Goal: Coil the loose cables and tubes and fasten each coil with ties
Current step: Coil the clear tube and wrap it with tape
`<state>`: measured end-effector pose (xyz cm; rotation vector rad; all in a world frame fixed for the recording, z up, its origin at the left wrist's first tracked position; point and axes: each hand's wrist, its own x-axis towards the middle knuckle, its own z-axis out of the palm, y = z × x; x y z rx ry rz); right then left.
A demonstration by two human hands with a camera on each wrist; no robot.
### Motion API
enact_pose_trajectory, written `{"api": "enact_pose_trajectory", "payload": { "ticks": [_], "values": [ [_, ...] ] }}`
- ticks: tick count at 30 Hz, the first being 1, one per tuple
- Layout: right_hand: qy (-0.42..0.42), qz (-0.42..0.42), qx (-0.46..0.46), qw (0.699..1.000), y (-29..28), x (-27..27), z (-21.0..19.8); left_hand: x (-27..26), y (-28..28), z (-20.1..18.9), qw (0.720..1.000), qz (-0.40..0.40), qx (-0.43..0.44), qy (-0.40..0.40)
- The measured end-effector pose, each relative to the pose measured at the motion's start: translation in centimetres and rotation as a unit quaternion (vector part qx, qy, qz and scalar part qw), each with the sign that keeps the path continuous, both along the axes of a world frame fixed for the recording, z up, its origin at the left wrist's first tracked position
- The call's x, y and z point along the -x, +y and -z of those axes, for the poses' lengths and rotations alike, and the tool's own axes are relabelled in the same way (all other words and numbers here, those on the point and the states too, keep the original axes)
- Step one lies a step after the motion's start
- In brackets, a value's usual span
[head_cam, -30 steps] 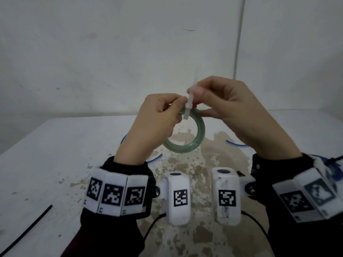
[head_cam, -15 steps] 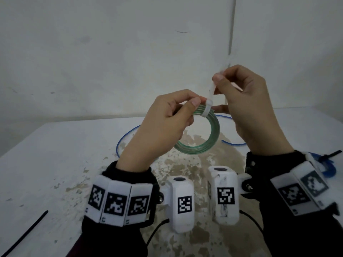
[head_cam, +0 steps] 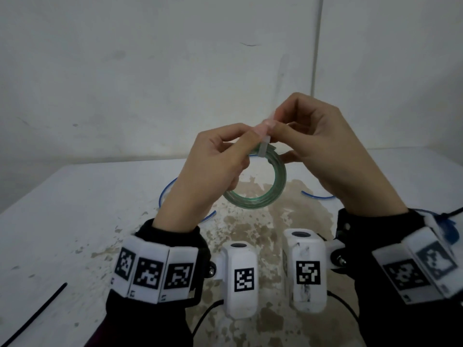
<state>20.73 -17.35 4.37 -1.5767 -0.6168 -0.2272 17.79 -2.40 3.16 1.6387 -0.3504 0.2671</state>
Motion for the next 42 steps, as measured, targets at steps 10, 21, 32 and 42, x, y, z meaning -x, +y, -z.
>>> {"api": "enact_pose_trajectory", "payload": {
  "ticks": [10,21,32,42],
  "values": [
    [-0.076,0.104,0.018,0.991,0.5,-0.4,0.7,0.4,-1.4,0.4,0.978,-0.119,-0.115,-0.127],
    [-0.007,0.04,0.048,0.998,0.8,-1.2,1.3,-0.4,0.8,0.7,0.995,0.005,-0.094,0.033],
    [-0.035,0.103,0.027,0.994,1.3,-1.6,2.2,-0.4,-1.1,1.2,0.95,-0.146,-0.251,-0.118],
    [0.093,0.047,-0.048,0.993,-2.2,-1.9,0.8,-0.1,1.0,0.7,0.984,0.1,-0.108,0.104]
  ]
}}
